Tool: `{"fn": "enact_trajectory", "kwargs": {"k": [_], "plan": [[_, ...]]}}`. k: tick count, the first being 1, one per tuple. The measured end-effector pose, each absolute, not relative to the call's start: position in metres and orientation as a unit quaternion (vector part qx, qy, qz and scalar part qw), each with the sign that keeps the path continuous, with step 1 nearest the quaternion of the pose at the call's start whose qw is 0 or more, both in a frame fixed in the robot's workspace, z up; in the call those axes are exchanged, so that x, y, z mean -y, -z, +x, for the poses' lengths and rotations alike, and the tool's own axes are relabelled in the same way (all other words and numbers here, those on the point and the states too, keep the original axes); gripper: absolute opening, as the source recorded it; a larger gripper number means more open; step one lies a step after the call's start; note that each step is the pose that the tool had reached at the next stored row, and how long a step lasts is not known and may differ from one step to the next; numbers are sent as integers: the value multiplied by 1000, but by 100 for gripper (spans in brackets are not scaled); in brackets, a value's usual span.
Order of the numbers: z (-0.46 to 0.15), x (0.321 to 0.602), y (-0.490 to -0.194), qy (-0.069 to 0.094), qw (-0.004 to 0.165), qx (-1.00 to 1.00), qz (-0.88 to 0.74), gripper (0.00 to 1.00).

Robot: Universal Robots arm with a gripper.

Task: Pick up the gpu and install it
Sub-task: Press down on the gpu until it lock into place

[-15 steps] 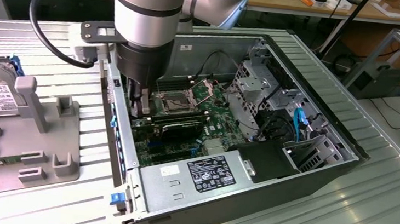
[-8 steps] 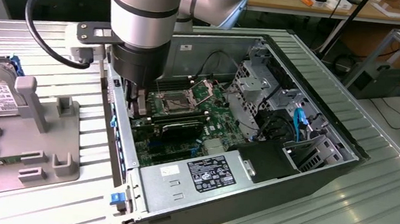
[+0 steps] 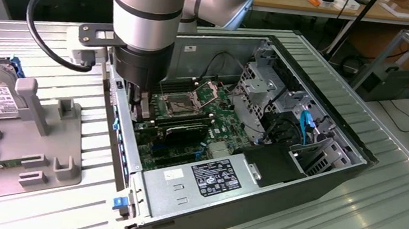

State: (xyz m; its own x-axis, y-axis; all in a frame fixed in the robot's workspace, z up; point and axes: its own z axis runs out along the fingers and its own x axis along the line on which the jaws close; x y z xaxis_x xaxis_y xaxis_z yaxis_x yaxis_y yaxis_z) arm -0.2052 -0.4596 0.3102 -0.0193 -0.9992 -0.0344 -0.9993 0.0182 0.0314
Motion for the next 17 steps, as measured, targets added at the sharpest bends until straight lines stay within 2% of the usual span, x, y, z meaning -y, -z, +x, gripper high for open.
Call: {"fn": "enact_trajectory", "kwargs": {"k": [17], "plan": [[-204,460,-313,-23,1,-713,-700,10]]}}
